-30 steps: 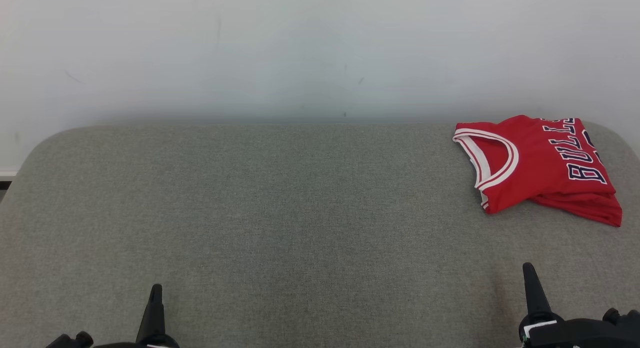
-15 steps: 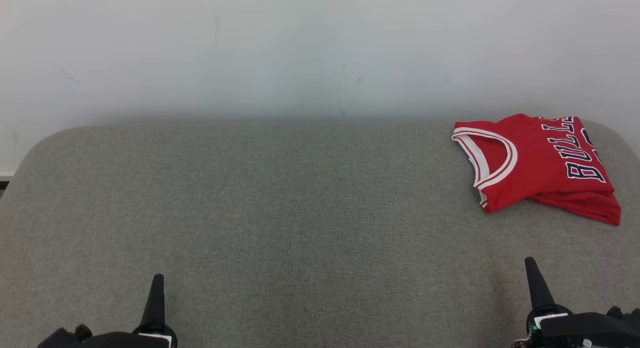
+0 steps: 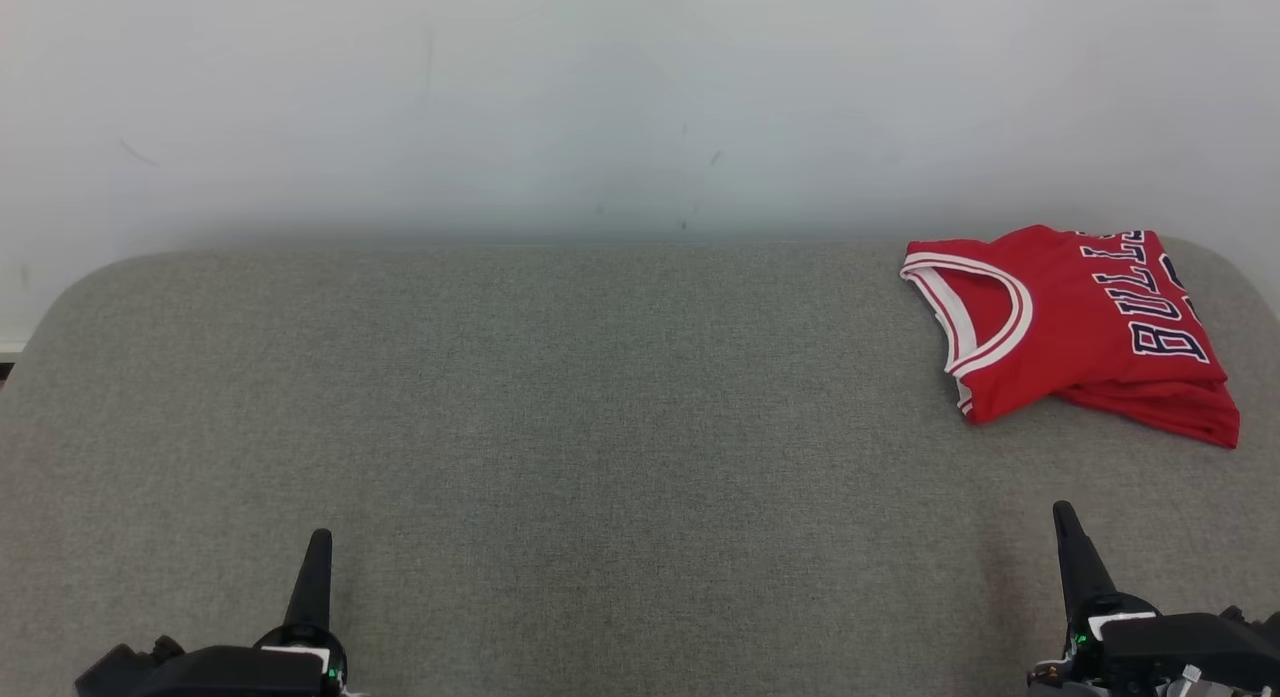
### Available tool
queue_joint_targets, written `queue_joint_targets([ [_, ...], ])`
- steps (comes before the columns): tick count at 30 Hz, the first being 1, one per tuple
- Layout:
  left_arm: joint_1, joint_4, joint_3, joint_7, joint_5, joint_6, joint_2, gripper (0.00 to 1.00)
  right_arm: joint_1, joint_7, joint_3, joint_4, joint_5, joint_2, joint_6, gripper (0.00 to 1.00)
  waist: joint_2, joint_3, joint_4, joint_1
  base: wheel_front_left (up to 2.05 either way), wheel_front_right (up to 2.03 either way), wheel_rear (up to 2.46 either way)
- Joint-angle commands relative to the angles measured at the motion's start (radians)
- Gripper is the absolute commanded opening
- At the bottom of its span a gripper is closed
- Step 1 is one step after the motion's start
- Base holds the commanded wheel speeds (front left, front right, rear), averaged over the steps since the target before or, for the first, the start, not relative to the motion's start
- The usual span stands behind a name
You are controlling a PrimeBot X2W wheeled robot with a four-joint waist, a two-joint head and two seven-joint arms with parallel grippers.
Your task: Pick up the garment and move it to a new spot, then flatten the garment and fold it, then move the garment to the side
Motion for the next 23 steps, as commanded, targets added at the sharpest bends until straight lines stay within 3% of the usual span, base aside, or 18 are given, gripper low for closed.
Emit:
queue_joint_targets([
  [1, -0.020, -0.003, 0.005, 0.003, -0.019, -0.006, 0.005, 0.00, -0.021, 0.005, -0.005, -0.001, 0.019, -0.004, -0.002, 0.00, -0.0001, 0.000, 0.000, -0.0001, 0.00, 0.00, 0.00],
  [23, -0.056, 0.015, 0.006, 0.043, -0.192, -0.010, 0.005, 0.00, -0.048, 0.056, -0.030, 0.012, 0.174, -0.001, -0.002, 0.00, -0.0001, 0.005, -0.006, -0.0001, 0.00, 0.00, 0.00],
])
